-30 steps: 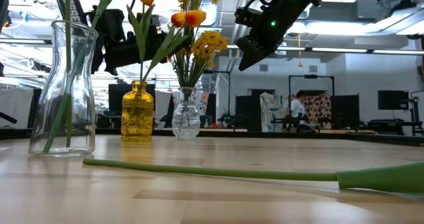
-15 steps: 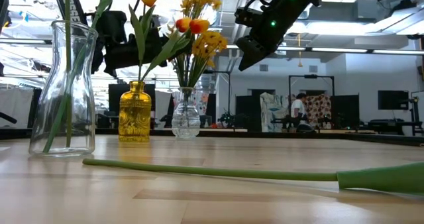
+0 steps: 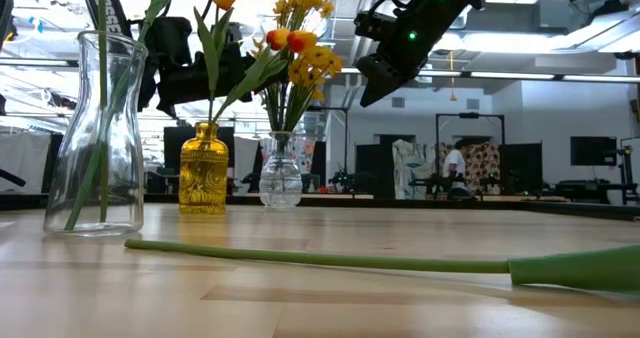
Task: Sort flowers into vase by color
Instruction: Put the yellow flowers into the top transparent vase
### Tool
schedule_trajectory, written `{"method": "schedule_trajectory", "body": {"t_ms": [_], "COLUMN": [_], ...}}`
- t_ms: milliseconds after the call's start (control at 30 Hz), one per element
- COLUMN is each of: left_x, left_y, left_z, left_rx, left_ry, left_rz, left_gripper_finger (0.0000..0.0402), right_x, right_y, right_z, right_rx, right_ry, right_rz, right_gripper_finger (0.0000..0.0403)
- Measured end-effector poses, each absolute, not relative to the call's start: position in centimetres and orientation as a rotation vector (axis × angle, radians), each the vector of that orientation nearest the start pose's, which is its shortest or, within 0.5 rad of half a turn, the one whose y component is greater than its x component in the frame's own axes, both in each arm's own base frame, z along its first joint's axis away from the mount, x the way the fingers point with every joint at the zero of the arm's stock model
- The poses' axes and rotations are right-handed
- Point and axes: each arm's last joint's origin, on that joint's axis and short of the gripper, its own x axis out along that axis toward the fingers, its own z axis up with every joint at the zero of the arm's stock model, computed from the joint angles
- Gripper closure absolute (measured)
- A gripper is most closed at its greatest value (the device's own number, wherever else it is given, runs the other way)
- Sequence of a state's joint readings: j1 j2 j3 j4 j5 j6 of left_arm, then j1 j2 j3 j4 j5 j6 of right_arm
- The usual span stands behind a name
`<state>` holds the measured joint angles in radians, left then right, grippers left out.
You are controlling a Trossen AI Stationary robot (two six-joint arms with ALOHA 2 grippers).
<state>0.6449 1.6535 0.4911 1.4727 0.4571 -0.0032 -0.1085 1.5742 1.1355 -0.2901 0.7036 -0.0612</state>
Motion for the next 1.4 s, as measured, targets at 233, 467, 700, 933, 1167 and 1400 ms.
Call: {"method": "schedule_trajectory", "body": {"t_ms": [233,467,700,933,1167,1400], "left_x": [23.41,23.41,23.37,23.35,23.12,23.11], "left_y": [16.01,16.01,16.05,16.03,16.16,16.14], "left_z": [19.41,19.4,19.39,19.49,19.77,19.82], "left_rx": [0.159,0.141,0.116,0.121,0.141,0.144], "left_ry": [-0.265,-0.266,-0.268,-0.277,-0.302,-0.307], "left_rz": [0.186,0.183,0.181,0.181,0.177,0.175], "left_gripper_finger": [0.0342,0.03,0.029,0.029,0.029,0.0289], "right_x": [33.12,33.12,33.12,33.22,33.22,33.22], "right_y": [-5.49,-5.49,-5.49,-5.5,-5.5,-5.51], "right_z": [25.79,25.79,25.78,25.9,25.91,25.9], "right_rx": [-0.275,-0.275,-0.275,-0.27,-0.271,-0.271], "right_ry": [0.74,0.74,0.741,0.723,0.724,0.724], "right_rz": [-0.754,-0.754,-0.754,-0.756,-0.757,-0.756], "right_gripper_finger": [0.0267,0.0267,0.0267,0.0267,0.0267,0.0267]}}
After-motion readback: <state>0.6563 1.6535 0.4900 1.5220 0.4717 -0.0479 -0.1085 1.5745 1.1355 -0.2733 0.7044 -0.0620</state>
